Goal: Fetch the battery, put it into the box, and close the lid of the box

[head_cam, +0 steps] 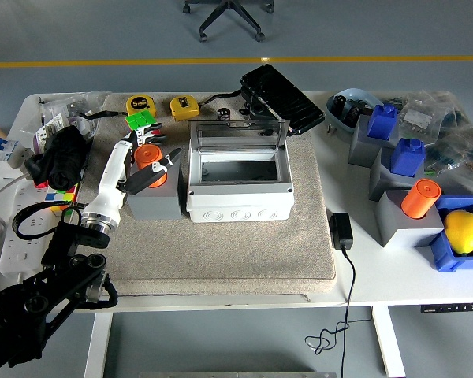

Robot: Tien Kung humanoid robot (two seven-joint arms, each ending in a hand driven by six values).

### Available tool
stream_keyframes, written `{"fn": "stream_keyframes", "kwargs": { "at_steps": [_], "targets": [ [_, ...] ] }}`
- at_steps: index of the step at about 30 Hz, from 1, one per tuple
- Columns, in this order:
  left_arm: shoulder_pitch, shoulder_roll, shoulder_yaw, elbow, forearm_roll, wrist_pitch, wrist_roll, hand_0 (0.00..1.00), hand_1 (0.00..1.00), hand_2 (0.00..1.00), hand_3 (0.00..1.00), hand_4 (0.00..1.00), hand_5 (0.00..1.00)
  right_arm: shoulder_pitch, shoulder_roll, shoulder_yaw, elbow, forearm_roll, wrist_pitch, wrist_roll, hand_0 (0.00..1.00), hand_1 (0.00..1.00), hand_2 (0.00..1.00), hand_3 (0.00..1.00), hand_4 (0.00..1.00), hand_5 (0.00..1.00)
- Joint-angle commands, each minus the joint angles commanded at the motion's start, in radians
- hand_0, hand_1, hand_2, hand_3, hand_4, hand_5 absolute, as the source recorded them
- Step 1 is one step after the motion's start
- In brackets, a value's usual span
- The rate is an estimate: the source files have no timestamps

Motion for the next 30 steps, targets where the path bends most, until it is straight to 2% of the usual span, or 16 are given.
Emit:
{"fn": "stream_keyframes", "kwargs": {
  "at_steps": [3, 4, 9, 10, 21, 22, 27, 28, 30],
  "targets": [
    [-0.006, 0.000, 0.003, 0.005, -0.003, 0.001, 0.005, 0.688, 0.655, 0.661, 0.702, 0.998, 0.319, 0.001, -0.001, 0.000, -0.001, 0.000, 0.000, 0.000, 0.625, 0.668, 0.677, 0.581, 0.946, 0.456],
    [-0.009, 0.000, 0.004, 0.008, -0.004, 0.001, 0.008, 0.653, 0.636, 0.632, 0.669, 0.998, 0.265, 0.001, -0.001, 0.000, -0.001, 0.000, 0.000, 0.000, 0.626, 0.668, 0.677, 0.581, 0.946, 0.456],
    [-0.019, -0.002, 0.014, 0.024, -0.018, 0.000, 0.019, 0.653, 0.636, 0.632, 0.669, 0.998, 0.265, 0.002, -0.001, 0.003, 0.000, 0.000, -0.001, 0.000, 0.626, 0.668, 0.677, 0.581, 0.946, 0.456],
    [-0.021, -0.003, 0.016, 0.027, -0.023, 0.000, 0.020, 0.611, 0.609, 0.572, 0.629, 0.998, 0.190, 0.002, -0.001, 0.003, 0.000, 0.000, -0.001, 0.000, 0.625, 0.668, 0.676, 0.581, 0.946, 0.456],
    [-0.035, -0.013, 0.024, 0.047, -0.102, -0.019, 0.012, 0.593, 0.595, 0.561, 0.614, 0.998, 0.159, 0.002, -0.001, 0.000, -0.001, 0.000, 0.000, 0.000, 0.624, 0.668, 0.677, 0.581, 0.946, 0.456],
    [-0.037, -0.014, 0.025, 0.049, -0.110, -0.021, 0.012, 0.557, 0.540, 0.546, 0.577, 0.998, 0.110, 0.003, -0.001, 0.000, -0.001, 0.001, 0.000, 0.000, 0.624, 0.668, 0.677, 0.581, 0.946, 0.457],
    [-0.046, -0.021, 0.033, 0.060, -0.155, -0.023, 0.008, 0.557, 0.540, 0.546, 0.577, 0.998, 0.110, 0.005, 0.000, 0.000, 0.000, 0.002, 0.000, 0.000, 0.624, 0.668, 0.677, 0.581, 0.946, 0.457],
    [-0.047, -0.022, 0.034, 0.063, -0.162, -0.022, 0.007, 0.472, 0.493, 0.513, 0.527, 0.998, 0.002, 0.006, 0.000, 0.000, 0.000, 0.002, 0.000, 0.000, 0.624, 0.668, 0.677, 0.581, 0.946, 0.457],
    [-0.049, -0.024, 0.035, 0.066, -0.174, -0.021, 0.005, 0.472, 0.493, 0.513, 0.527, 0.998, 0.002, 0.006, 0.000, 0.000, 0.000, 0.003, 0.000, 0.000, 0.624, 0.668, 0.677, 0.581, 0.946, 0.457]
  ]
}}
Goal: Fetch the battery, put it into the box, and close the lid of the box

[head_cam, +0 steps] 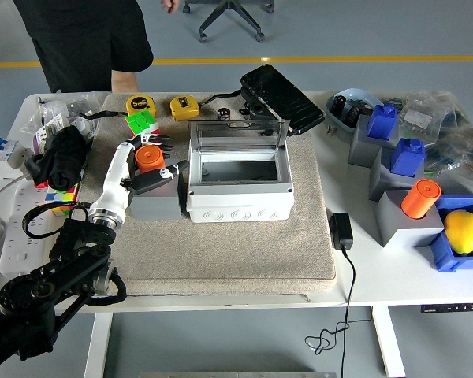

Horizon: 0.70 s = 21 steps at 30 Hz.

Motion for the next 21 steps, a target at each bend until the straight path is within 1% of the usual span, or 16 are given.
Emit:
{"fn": "stream_keyframes", "kwargs": {
  "at_steps": [3, 4, 9, 10, 15, 16, 21],
  "targets": [
    [-0.004, -0.003, 0.000, 0.007, -0.024, 0.000, -0.005, 0.472, 0.493, 0.513, 0.527, 0.998, 0.002, 0.001, 0.000, 0.000, 0.000, 0.000, 0.000, 0.000, 0.624, 0.668, 0.677, 0.581, 0.946, 0.457],
    [-0.006, -0.004, 0.000, 0.009, -0.031, 0.000, -0.006, 0.363, 0.415, 0.401, 0.445, 0.944, 0.002, 0.001, -0.001, 0.000, 0.000, 0.000, 0.000, 0.000, 0.624, 0.668, 0.677, 0.581, 0.946, 0.457],
    [-0.015, -0.009, 0.002, 0.024, -0.060, -0.004, -0.010, 0.363, 0.415, 0.401, 0.445, 0.944, 0.002, 0.000, -0.001, -0.001, 0.000, 0.001, 0.000, 0.000, 0.624, 0.668, 0.677, 0.581, 0.946, 0.457],
    [-0.015, -0.010, 0.002, 0.025, -0.063, -0.005, -0.010, 0.315, 0.345, 0.308, 0.312, 0.814, 0.002, 0.000, -0.001, -0.001, 0.000, 0.001, 0.000, 0.000, 0.623, 0.668, 0.677, 0.581, 0.946, 0.457],
    [-0.022, -0.016, 0.007, 0.032, -0.081, -0.017, -0.011, 0.315, 0.345, 0.308, 0.312, 0.814, 0.002, 0.002, -0.001, -0.002, 0.000, 0.001, 0.000, 0.000, 0.623, 0.668, 0.677, 0.581, 0.946, 0.457],
    [-0.023, -0.017, 0.008, 0.033, -0.082, -0.019, -0.010, 0.284, 0.301, 0.267, 0.215, 0.679, 0.002, 0.002, -0.001, -0.002, 0.000, 0.001, 0.000, 0.000, 0.624, 0.668, 0.677, 0.581, 0.946, 0.457],
    [-0.028, -0.023, 0.016, 0.041, -0.088, -0.031, -0.006, 0.284, 0.301, 0.267, 0.215, 0.679, 0.002, 0.002, -0.001, -0.002, 0.000, 0.000, 0.000, 0.000, 0.624, 0.668, 0.677, 0.581, 0.946, 0.457]
  ]
}}
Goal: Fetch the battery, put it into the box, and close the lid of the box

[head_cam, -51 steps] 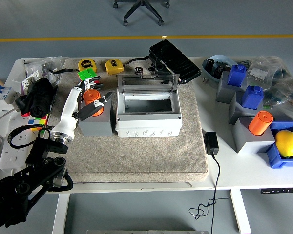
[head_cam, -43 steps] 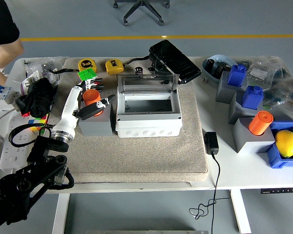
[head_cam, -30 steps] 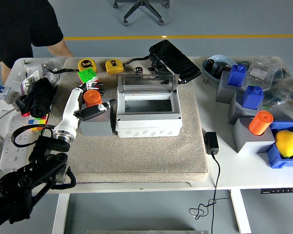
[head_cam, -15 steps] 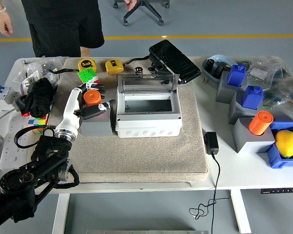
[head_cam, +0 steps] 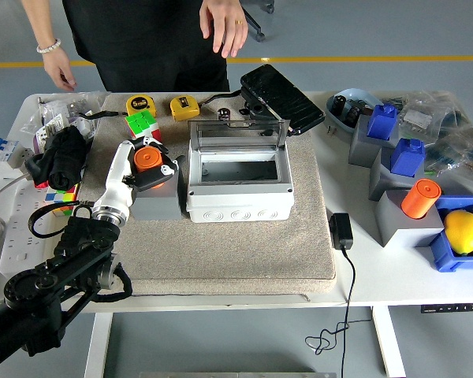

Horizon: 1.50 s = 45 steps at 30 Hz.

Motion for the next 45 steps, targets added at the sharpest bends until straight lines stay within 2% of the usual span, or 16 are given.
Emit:
{"fn": "stream_keyframes", "kwargs": {
  "at_steps": [1, 6, 7, 11, 15, 23, 24, 25, 28, 30, 32, 36, 37, 42, 43, 45],
  "targets": [
    [-0.001, -0.002, 0.001, 0.002, -0.001, -0.004, 0.000, 0.238, 0.239, 0.192, 0.177, 0.533, 0.002, 0.000, 0.000, 0.000, 0.000, 0.000, 0.000, 0.000, 0.624, 0.668, 0.677, 0.581, 0.946, 0.456],
    [-0.004, -0.005, 0.002, 0.002, 0.000, -0.013, 0.001, 0.238, 0.239, 0.192, 0.177, 0.533, 0.002, 0.000, -0.001, -0.002, 0.000, 0.000, -0.001, 0.001, 0.624, 0.668, 0.677, 0.581, 0.946, 0.456],
    [-0.005, -0.005, 0.002, 0.000, 0.002, -0.014, 0.002, 0.213, 0.193, 0.150, 0.179, 0.354, 0.002, 0.000, -0.001, -0.003, 0.001, 0.000, -0.001, 0.002, 0.625, 0.668, 0.677, 0.580, 0.946, 0.456],
    [-0.007, -0.002, -0.001, -0.017, 0.026, -0.013, 0.007, 0.213, 0.193, 0.150, 0.179, 0.354, 0.002, 0.001, -0.001, -0.006, 0.001, 0.001, -0.002, 0.002, 0.625, 0.668, 0.677, 0.580, 0.946, 0.456],
    [-0.010, 0.009, -0.008, -0.057, 0.101, -0.002, 0.025, 0.213, 0.188, 0.146, 0.176, 0.335, 0.002, 0.002, -0.001, -0.007, 0.002, 0.002, -0.003, 0.003, 0.625, 0.667, 0.677, 0.580, 0.946, 0.456],
    [-0.048, 0.068, 0.000, -0.203, 0.330, -0.005, 0.123, 0.214, 0.171, 0.136, 0.179, 0.301, 0.002, 0.005, -0.005, -0.008, 0.003, 0.004, -0.006, 0.006, 0.625, 0.667, 0.677, 0.579, 0.946, 0.456],
    [-0.057, 0.077, 0.006, -0.225, 0.359, -0.009, 0.143, 0.214, 0.171, 0.136, 0.179, 0.301, 0.002, 0.005, -0.006, -0.009, 0.003, 0.004, -0.006, 0.006, 0.625, 0.667, 0.677, 0.579, 0.946, 0.456],
    [-0.064, 0.083, 0.012, -0.239, 0.381, -0.011, 0.158, 0.197, 0.106, 0.111, 0.173, 0.261, 0.002, 0.005, -0.006, -0.010, 0.003, 0.004, -0.006, 0.006, 0.625, 0.666, 0.677, 0.580, 0.946, 0.456],
    [-0.107, 0.105, 0.061, -0.289, 0.473, -0.031, 0.234, 0.197, 0.106, 0.111, 0.173, 0.261, 0.002, 0.004, -0.007, -0.012, 0.002, 0.006, -0.006, 0.006, 0.625, 0.666, 0.677, 0.580, 0.946, 0.456],
    [-0.135, 0.111, 0.092, -0.303, 0.523, -0.050, 0.283, 0.197, 0.106, 0.111, 0.173, 0.261, 0.002, 0.003, -0.007, -0.013, 0.002, 0.007, -0.007, 0.006, 0.625, 0.666, 0.677, 0.580, 0.946, 0.456],
    [-0.176, 0.112, 0.137, -0.312, 0.569, -0.075, 0.336, 0.149, 0.073, 0.081, 0.182, 0.294, 0.002, 0.003, -0.007, -0.013, 0.002, 0.007, -0.007, 0.007, 0.624, 0.665, 0.675, 0.580, 0.946, 0.456],
    [-0.254, 0.100, 0.226, -0.312, 0.662, -0.105, 0.414, 0.149, 0.073, 0.081, 0.182, 0.294, 0.002, 0.004, -0.007, -0.012, 0.004, 0.009, -0.008, 0.007, 0.624, 0.665, 0.675, 0.580, 0.946, 0.456],
    [-0.275, 0.094, 0.250, -0.309, 0.685, -0.114, 0.431, 0.121, 0.044, 0.064, 0.172, 0.403, 0.002, 0.003, -0.007, -0.011, 0.004, 0.010, -0.008, 0.007, 0.623, 0.665, 0.676, 0.580, 0.946, 0.456],
    [-0.347, 0.062, 0.332, -0.284, 0.758, -0.146, 0.510, 0.121, 0.044, 0.064, 0.172, 0.403, 0.002, 0.003, -0.006, -0.010, 0.005, 0.012, -0.009, 0.007, 0.623, 0.665, 0.676, 0.580, 0.946, 0.456],
    [-0.359, 0.054, 0.343, -0.279, 0.769, -0.146, 0.526, 0.107, 0.030, 0.065, 0.180, 0.938, 0.151, 0.002, -0.006, -0.010, 0.005, 0.012, -0.009, 0.007, 0.621, 0.665, 0.675, 0.580, 0.945, 0.455],
    [-0.372, 0.043, 0.355, -0.271, 0.788, -0.145, 0.550, 0.107, 0.030, 0.065, 0.180, 0.938, 0.151, 0.002, -0.006, -0.010, 0.006, 0.013, -0.009, 0.007, 0.621, 0.665, 0.675, 0.580, 0.945, 0.455]
  ]
}}
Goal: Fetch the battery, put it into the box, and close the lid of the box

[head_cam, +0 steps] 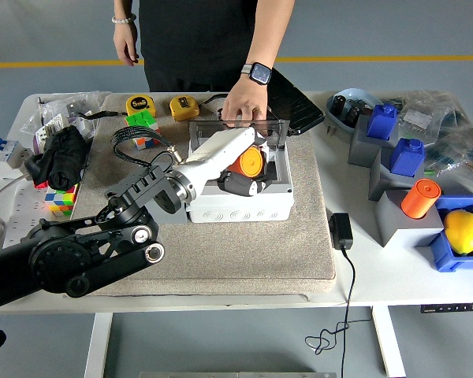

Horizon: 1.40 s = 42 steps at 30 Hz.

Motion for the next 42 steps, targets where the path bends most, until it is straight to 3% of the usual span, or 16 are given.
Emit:
{"fn": "stream_keyframes", "kwargs": {
  "at_steps": [3, 4, 9, 10, 14, 16, 30, 42],
  "targets": [
    [-0.023, -0.021, 0.018, 0.018, 0.033, 0.009, 0.033, 0.107, 0.030, 0.065, 0.180, 0.938, 0.151, 0.000, -0.001, -0.002, -0.001, 0.001, 0.000, 0.000, 0.621, 0.665, 0.675, 0.580, 0.945, 0.455],
    [-0.031, -0.028, 0.024, 0.025, 0.045, 0.010, 0.043, 0.075, 0.014, 0.079, 0.213, 0.998, 0.312, 0.000, -0.001, -0.003, -0.001, 0.001, 0.000, 0.000, 0.622, 0.666, 0.675, 0.579, 0.944, 0.454],
    [-0.077, -0.064, 0.065, 0.078, 0.071, -0.004, 0.097, 0.075, 0.014, 0.079, 0.213, 0.998, 0.312, 0.001, -0.001, -0.008, 0.002, 0.001, 0.000, 0.000, 0.622, 0.666, 0.675, 0.579, 0.944, 0.454],
    [-0.081, -0.067, 0.070, 0.084, 0.069, -0.007, 0.102, 0.078, 0.030, 0.102, 0.265, 0.998, 0.432, 0.002, -0.001, -0.008, 0.003, 0.001, -0.001, 0.000, 0.624, 0.666, 0.675, 0.579, 0.944, 0.454],
    [-0.107, -0.090, 0.102, 0.120, 0.050, -0.015, 0.116, 0.078, 0.030, 0.102, 0.265, 0.998, 0.432, 0.005, -0.002, -0.008, 0.007, -0.002, -0.002, 0.000, 0.624, 0.666, 0.675, 0.579, 0.944, 0.454],
    [-0.113, -0.100, 0.109, 0.136, 0.040, -0.014, 0.112, 0.102, 0.070, 0.133, 0.312, 0.998, 0.445, 0.006, -0.002, -0.008, 0.009, -0.002, -0.002, 0.000, 0.621, 0.666, 0.675, 0.579, 0.944, 0.454],
    [-0.153, -0.144, 0.147, 0.204, 0.011, 0.014, 0.079, 0.154, 0.127, 0.175, 0.347, 0.998, 0.478, 0.010, -0.005, -0.014, 0.016, -0.009, -0.004, 0.001, 0.622, 0.666, 0.675, 0.578, 0.943, 0.454],
    [-0.178, -0.172, 0.199, 0.296, -0.019, 0.068, -0.015, 0.217, 0.223, 0.246, 0.360, 0.998, 0.484, 0.014, -0.005, -0.013, 0.026, -0.017, -0.009, 0.003, 0.622, 0.666, 0.675, 0.577, 0.940, 0.451]
  ]
}}
